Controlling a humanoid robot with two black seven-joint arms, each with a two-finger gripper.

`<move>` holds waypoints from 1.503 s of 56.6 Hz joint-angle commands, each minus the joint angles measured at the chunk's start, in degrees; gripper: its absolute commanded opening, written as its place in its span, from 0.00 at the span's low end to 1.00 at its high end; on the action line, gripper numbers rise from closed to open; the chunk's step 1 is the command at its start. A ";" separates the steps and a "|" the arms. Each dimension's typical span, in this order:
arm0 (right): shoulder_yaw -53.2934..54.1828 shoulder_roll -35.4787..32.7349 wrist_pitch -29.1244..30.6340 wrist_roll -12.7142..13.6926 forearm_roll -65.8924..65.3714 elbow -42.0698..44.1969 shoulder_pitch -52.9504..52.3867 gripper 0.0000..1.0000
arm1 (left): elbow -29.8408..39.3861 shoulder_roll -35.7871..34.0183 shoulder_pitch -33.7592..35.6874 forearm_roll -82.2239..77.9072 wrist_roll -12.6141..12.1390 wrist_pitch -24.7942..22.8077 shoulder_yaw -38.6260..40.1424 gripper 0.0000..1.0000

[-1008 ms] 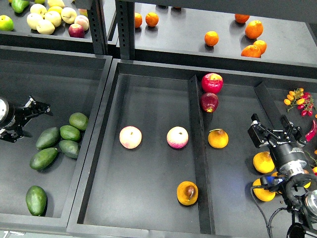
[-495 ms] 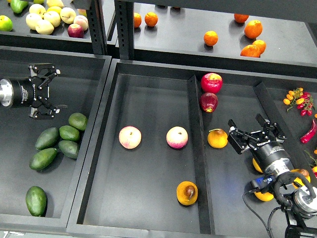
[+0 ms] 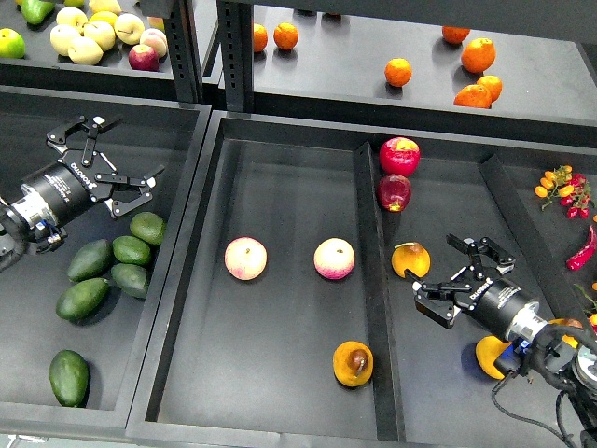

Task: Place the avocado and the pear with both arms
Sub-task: 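Raise the left gripper away and move the right gripper toward the middle, then reach the right gripper over the orange fruit with the brown spot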

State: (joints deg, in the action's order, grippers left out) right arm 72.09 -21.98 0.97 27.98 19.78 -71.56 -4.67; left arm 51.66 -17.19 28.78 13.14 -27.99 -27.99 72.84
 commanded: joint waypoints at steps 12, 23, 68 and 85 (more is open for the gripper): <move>-4.68 -0.17 0.00 0.02 0.08 -0.51 0.80 1.00 | 8.10 4.89 -5.31 -1.71 -0.01 -0.01 8.28 0.99; -4.86 -0.17 0.00 0.02 0.08 -1.65 1.94 1.00 | 7.93 7.70 -5.40 -4.26 -0.01 -0.01 8.81 0.99; 0.95 3.44 1.84 0.02 -3.96 -3.58 2.39 1.00 | 6.17 14.20 -4.17 -6.99 -0.01 -0.01 10.39 0.99; -22.85 -22.30 12.73 0.02 -2.21 -3.67 -15.62 1.00 | 5.38 14.64 -3.91 -6.99 -0.01 -0.01 10.31 0.99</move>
State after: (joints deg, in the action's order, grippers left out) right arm 60.91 -34.14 7.92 28.01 17.04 -75.32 -12.79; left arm 57.15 -2.66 24.79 6.15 -28.00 -28.00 83.14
